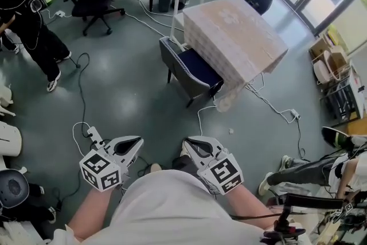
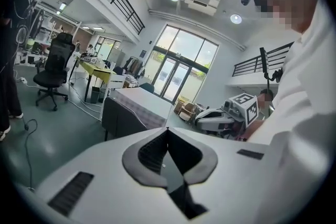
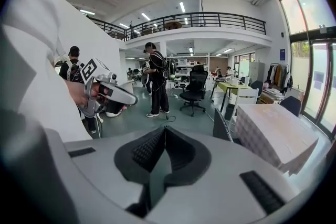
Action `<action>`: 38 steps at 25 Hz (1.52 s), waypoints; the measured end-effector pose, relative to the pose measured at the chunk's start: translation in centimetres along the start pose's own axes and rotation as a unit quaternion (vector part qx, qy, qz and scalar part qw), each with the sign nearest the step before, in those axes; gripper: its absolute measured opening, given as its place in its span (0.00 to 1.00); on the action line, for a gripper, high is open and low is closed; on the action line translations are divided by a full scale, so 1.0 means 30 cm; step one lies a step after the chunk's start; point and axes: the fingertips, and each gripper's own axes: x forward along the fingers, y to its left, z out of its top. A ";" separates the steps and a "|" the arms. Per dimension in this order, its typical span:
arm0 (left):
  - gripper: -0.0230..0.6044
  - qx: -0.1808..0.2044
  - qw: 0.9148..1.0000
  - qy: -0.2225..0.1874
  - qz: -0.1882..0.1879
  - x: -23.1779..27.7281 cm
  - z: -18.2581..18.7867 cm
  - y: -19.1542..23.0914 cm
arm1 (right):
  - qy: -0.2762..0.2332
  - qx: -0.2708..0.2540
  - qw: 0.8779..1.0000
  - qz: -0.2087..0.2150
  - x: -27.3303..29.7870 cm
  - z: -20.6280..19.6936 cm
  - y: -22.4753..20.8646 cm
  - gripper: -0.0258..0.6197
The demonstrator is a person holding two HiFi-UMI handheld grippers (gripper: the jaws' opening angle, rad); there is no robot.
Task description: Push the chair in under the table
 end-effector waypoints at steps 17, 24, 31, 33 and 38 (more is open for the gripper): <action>0.05 0.030 0.999 0.010 -0.019 -0.030 -0.032 -0.092 | -0.016 -0.009 1.000 -0.012 -0.058 0.006 0.115 0.06; 0.05 0.026 0.999 0.018 -0.023 -0.011 -0.053 -0.107 | -0.012 -0.009 1.000 -0.007 -0.062 -0.005 0.116 0.06; 0.05 0.020 0.999 0.033 -0.030 0.018 -0.086 -0.099 | -0.006 0.000 1.000 -0.007 -0.052 -0.028 0.103 0.06; 0.05 0.019 0.999 0.036 -0.031 0.033 -0.089 -0.091 | -0.004 0.002 1.000 -0.007 -0.049 -0.036 0.092 0.06; 0.05 0.011 0.999 0.040 -0.034 0.083 -0.079 -0.084 | -0.002 0.007 1.000 -0.009 -0.047 -0.048 0.042 0.06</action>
